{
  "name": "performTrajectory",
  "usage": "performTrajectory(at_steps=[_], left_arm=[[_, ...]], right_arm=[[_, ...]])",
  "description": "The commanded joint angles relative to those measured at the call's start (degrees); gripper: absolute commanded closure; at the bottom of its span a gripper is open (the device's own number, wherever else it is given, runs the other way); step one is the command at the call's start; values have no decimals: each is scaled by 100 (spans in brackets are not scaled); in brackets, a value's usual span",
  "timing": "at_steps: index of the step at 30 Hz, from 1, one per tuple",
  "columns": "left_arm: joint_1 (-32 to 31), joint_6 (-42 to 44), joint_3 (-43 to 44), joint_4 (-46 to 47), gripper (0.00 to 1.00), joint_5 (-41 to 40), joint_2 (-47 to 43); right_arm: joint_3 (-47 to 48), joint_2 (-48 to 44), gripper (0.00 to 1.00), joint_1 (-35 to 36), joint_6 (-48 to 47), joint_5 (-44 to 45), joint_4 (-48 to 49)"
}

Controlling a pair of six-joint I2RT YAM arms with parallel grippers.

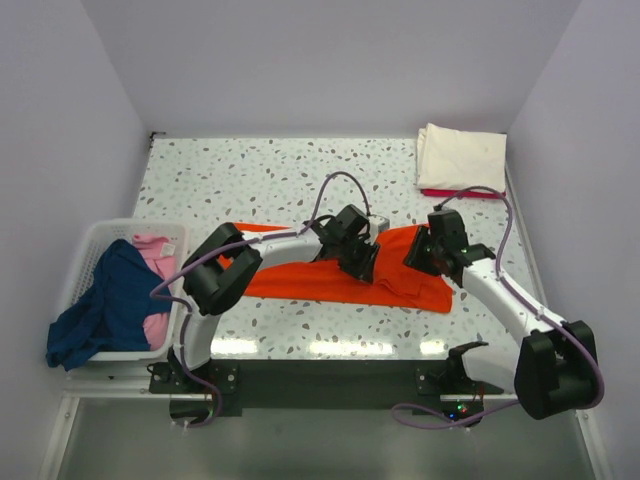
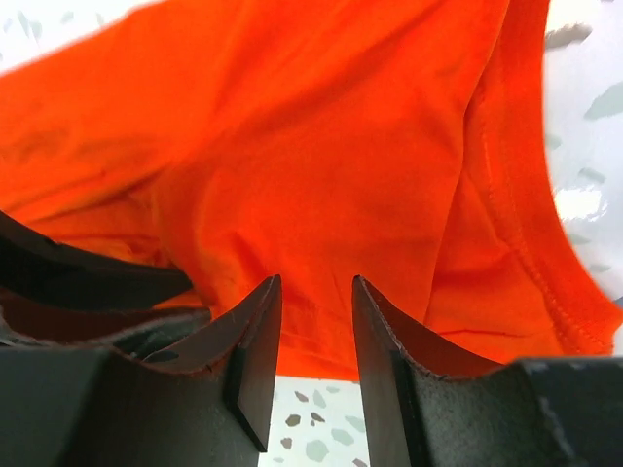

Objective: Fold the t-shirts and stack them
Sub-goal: Fold the tshirt

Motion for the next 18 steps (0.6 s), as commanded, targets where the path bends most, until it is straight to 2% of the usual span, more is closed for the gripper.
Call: performTrajectory(at_steps=[1,7,11,15,18], left_arm=[[-52,-99,230,94,68,-258,-18],[-61,-160,221,50,90,-504,-88],[-61,-178,221,6,98,-601,-203],[-61,-160,151,15,99,-558,-343],[-61,-186,107,32,86,-461,-361]], right_arm=[[-269,-113,62,136,238,-4,106],[-664,-420,62,145,291,13,72],[-805,-420,62,145,300,-31,80],[-937,-446,62,145,283,-22,72],[-1034,-490,62,145,291,13,80]])
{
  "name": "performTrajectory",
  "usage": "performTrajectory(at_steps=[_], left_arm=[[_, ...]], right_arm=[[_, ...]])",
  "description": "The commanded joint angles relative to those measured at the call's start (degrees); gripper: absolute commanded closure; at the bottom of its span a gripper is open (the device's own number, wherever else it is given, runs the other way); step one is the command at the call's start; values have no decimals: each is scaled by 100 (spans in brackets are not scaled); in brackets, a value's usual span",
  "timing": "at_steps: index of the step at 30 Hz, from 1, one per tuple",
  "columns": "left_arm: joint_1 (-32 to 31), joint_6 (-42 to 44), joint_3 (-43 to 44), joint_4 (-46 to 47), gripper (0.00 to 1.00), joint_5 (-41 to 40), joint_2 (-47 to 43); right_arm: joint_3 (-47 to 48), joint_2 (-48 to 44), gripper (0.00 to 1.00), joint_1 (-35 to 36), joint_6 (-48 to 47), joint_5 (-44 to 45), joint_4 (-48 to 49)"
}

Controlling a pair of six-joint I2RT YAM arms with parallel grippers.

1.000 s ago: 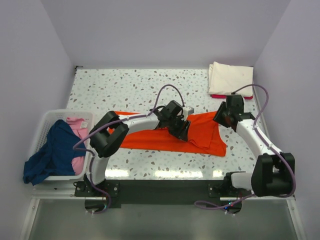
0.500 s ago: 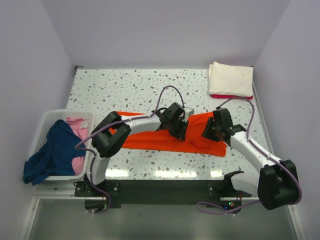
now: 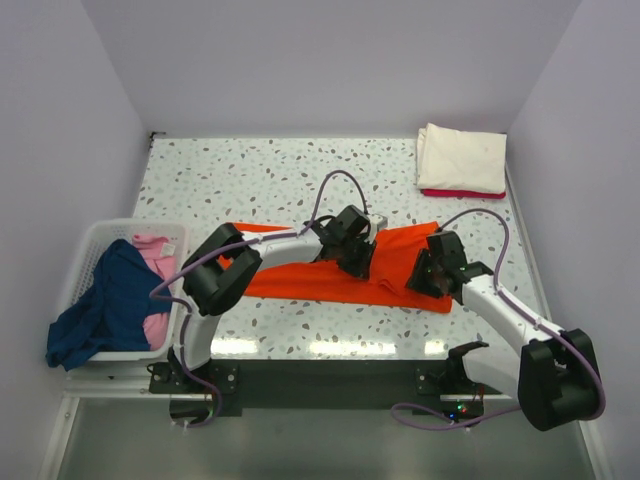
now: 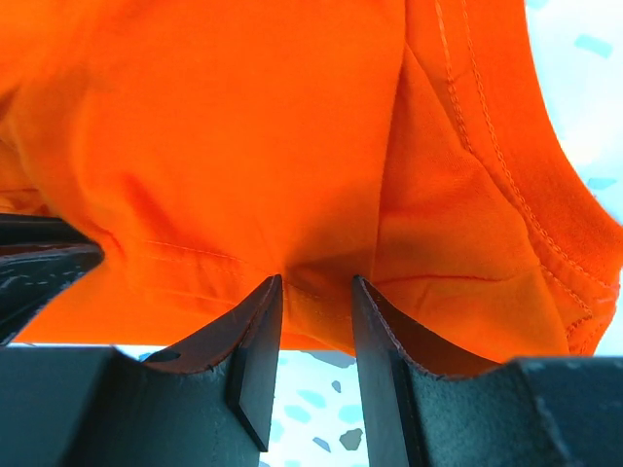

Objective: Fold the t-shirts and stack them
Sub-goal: Fold the tshirt

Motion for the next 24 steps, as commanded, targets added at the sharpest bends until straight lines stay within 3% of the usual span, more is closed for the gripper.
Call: performTrajectory(at_steps=[1,5,11,24], left_arm=[[-30,-97,87,92,75,64,-350],[-65,-106,78,136,60,90,-332],[-100,-115,174,66,55,29,-253],[-197,-115,324,-31,82,-191,-183]], right_arm=[[-123,-145,61,16,62,22,87],[-237,-93,63,25,88,39,122],[-246,-22,72,16,115,162,43],[-281,4,73,25,123,198,43]])
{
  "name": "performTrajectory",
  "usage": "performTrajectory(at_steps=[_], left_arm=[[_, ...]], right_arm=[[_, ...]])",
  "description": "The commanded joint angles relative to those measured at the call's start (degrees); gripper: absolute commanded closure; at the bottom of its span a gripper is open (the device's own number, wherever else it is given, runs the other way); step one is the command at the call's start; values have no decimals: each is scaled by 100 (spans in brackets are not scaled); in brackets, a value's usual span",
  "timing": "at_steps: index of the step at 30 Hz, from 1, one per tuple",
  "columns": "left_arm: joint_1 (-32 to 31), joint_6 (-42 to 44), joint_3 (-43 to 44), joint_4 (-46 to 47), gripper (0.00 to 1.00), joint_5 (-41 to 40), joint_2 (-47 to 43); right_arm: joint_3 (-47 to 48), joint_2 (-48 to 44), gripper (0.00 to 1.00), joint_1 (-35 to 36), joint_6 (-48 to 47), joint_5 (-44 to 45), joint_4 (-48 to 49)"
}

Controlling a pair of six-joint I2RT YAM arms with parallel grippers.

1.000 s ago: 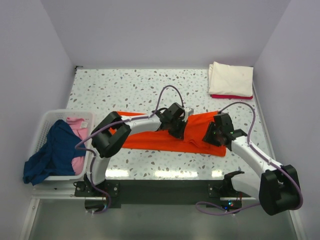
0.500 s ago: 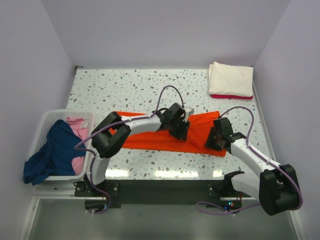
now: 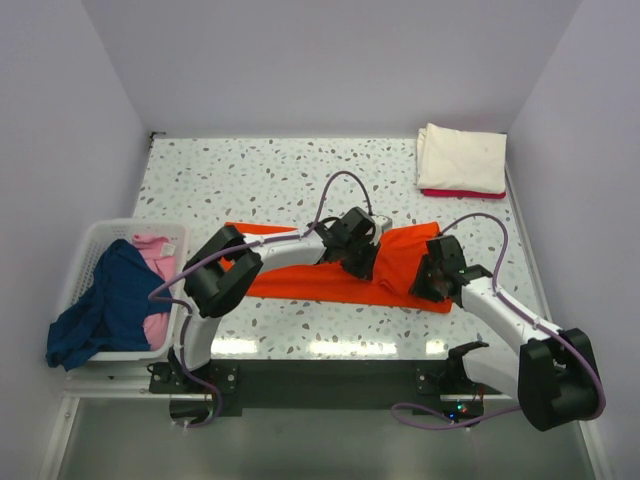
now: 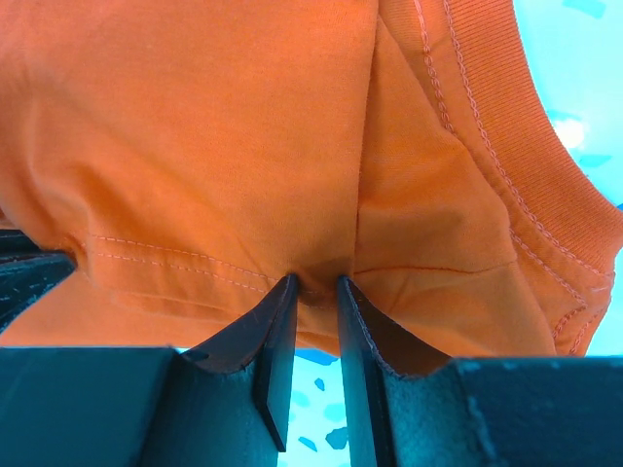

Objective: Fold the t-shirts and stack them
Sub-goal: Fold the tshirt

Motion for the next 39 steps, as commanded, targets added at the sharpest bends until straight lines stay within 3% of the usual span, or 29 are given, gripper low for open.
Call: performTrajectory(at_steps=[1,8,25,26,32,35,39], left_arm=[[-35,-3,217,-3,85,-162,-194],[-35,14,59,-73,100,-321,-422],[9,-12,-433,-12,100,-172,-686],[9,-3,-433,-3,99,-172,-686],[175,102,-354,-161,62,-163,-1055],[412,146,-389,-196,56,12,-1353],[790,164,-399,-179,57,-13,-1539]], right_arm=[[-39,-2,73,7,86,154,32],[-30,-29,73,16,113,215,-65],[58,-116,73,25,174,365,-267],[84,-125,73,16,174,374,-276],[365,-397,73,25,104,374,-600],[611,-573,72,16,43,400,-829],[866,-644,72,16,-45,461,-926]])
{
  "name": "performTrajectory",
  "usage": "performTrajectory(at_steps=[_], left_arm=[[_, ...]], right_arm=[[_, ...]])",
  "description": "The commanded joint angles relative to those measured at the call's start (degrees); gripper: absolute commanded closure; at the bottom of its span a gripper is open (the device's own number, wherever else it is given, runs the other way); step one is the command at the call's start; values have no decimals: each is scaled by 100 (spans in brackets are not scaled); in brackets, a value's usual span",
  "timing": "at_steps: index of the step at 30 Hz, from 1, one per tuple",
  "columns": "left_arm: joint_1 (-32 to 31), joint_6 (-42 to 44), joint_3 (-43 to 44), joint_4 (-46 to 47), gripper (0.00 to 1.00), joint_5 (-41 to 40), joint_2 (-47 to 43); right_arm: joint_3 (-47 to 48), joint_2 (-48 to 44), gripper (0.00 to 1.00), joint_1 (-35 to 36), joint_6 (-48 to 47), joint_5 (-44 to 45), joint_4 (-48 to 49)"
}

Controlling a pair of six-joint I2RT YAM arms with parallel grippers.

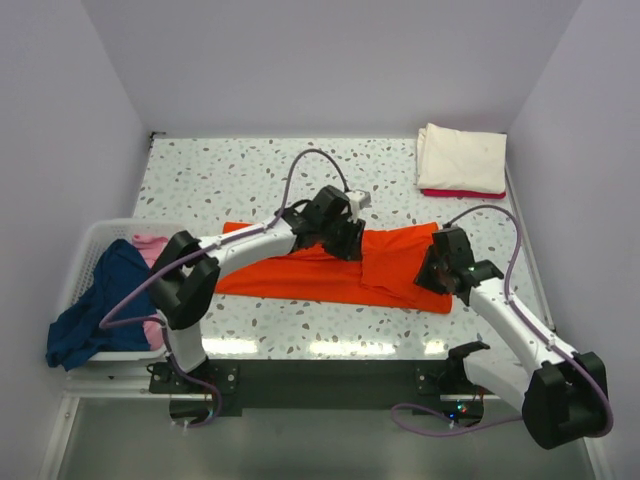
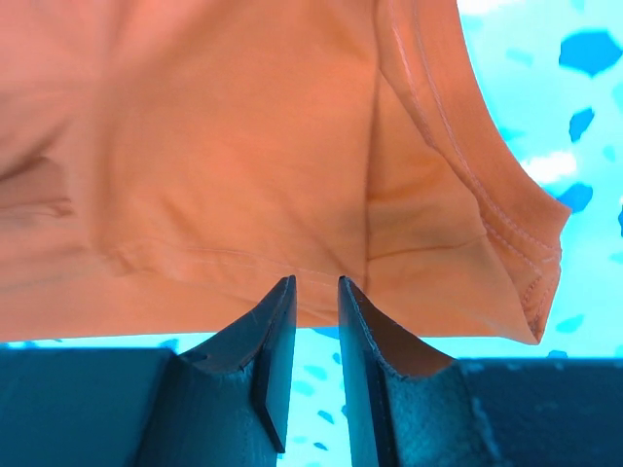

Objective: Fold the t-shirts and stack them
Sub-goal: Fold the tshirt

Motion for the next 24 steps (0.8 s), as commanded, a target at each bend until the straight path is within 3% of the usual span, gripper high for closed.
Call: performTrajectory(at_steps=[1,7,11,24], left_arm=[[395,138,93,57,59,19,-304],[703,269,770,-154,78,-490,547],[703,296,999,-154,88,-236,970],[633,50,-90,329,92,-51,910]], right_arm=[[373,-28,72,16,-105,156,-113],[505,342,72,16,-131,-47,195],[601,535,72,16,-192,-20,256],[338,790,72,25,-219,-11,537]])
